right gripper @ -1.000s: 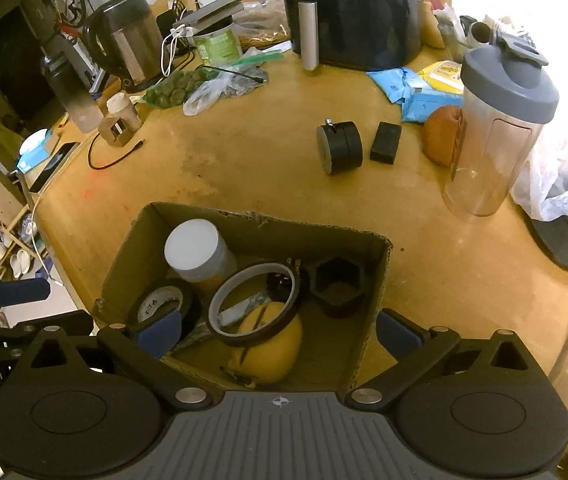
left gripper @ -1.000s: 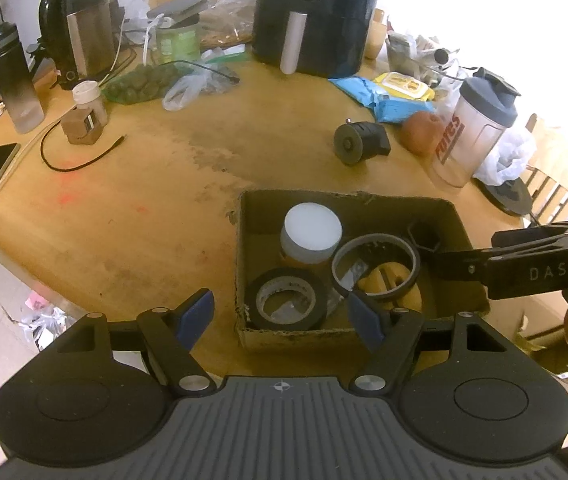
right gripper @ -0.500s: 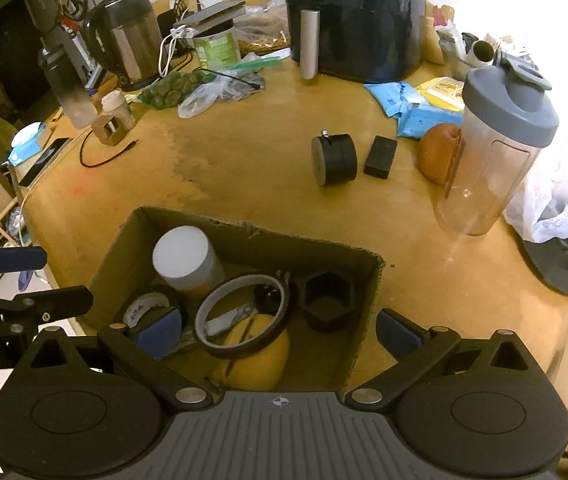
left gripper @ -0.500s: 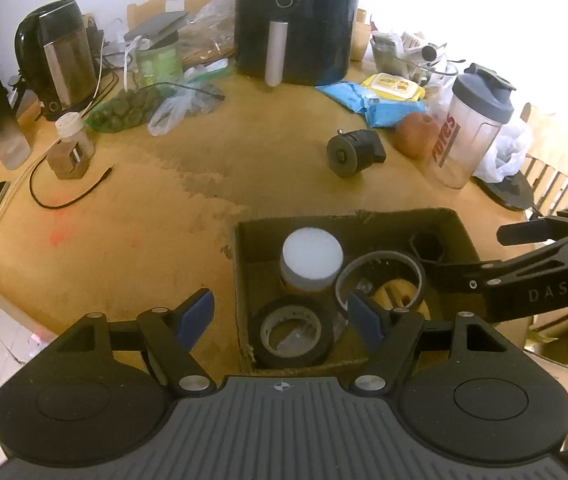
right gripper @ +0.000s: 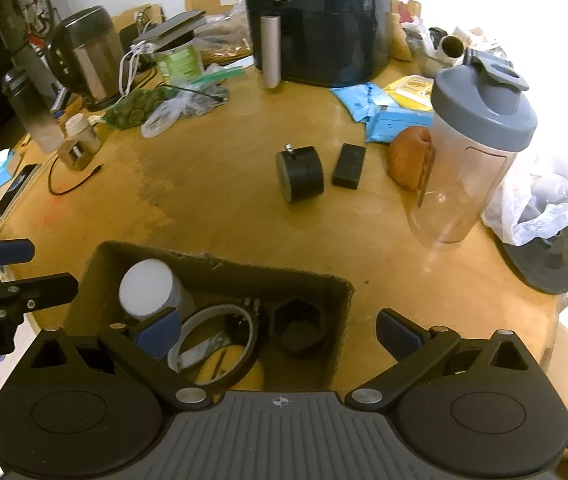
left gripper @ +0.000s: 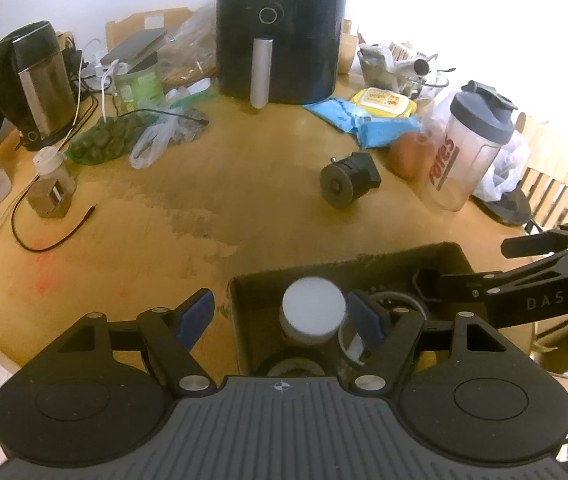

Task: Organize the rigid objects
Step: 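Withdraw the left tool from the box while the right tool moves to the black wheel, then close the right tool on the black wheel cylinder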

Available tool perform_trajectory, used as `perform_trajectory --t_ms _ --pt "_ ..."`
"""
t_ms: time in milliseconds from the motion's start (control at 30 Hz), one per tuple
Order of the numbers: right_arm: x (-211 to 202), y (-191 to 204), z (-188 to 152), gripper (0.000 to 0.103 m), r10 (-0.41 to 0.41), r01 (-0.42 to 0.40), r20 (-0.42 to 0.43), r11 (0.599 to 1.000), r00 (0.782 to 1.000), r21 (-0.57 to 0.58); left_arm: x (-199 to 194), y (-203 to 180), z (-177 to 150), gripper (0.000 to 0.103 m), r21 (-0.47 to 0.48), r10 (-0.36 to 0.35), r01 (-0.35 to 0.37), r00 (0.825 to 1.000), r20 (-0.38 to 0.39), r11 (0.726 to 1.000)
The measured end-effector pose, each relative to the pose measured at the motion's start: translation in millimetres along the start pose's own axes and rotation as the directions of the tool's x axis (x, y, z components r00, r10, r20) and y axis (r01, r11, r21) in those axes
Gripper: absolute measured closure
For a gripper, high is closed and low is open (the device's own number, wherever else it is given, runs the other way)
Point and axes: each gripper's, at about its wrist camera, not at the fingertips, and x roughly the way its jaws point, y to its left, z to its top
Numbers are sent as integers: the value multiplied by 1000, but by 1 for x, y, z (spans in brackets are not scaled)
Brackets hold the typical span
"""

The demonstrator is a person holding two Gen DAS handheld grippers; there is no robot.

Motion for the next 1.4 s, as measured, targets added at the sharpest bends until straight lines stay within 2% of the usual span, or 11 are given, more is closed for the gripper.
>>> perform_trajectory --t_ms 233,500,667,1033,1233,1400 --pt "6 -4 8 0 -15 15 -2 1000 1000 23 7 8 9 30 -3 -21 21 1000 4 1000" --pt "12 2 26 0 -39 39 -6 999 999 -17 9 14 19 30 3 -84 84 996 11 996" --pt "15 -1 48 0 -80 80 -14 997 997 -10 10 18 24 30 -5 -70 71 997 21 997" --pt "25 -5 80 0 -80 79 -7 996 997 -46 6 29 28 29 -84 -30 31 999 16 996" --pt "40 -6 84 0 -58 58 -1 996 998 -70 5 28 21 29 -141 -30 29 999 -10 990" --pt "46 -8 86 0 -24 28 50 996 998 -85 3 27 16 29 -158 -21 17 999 -25 987"
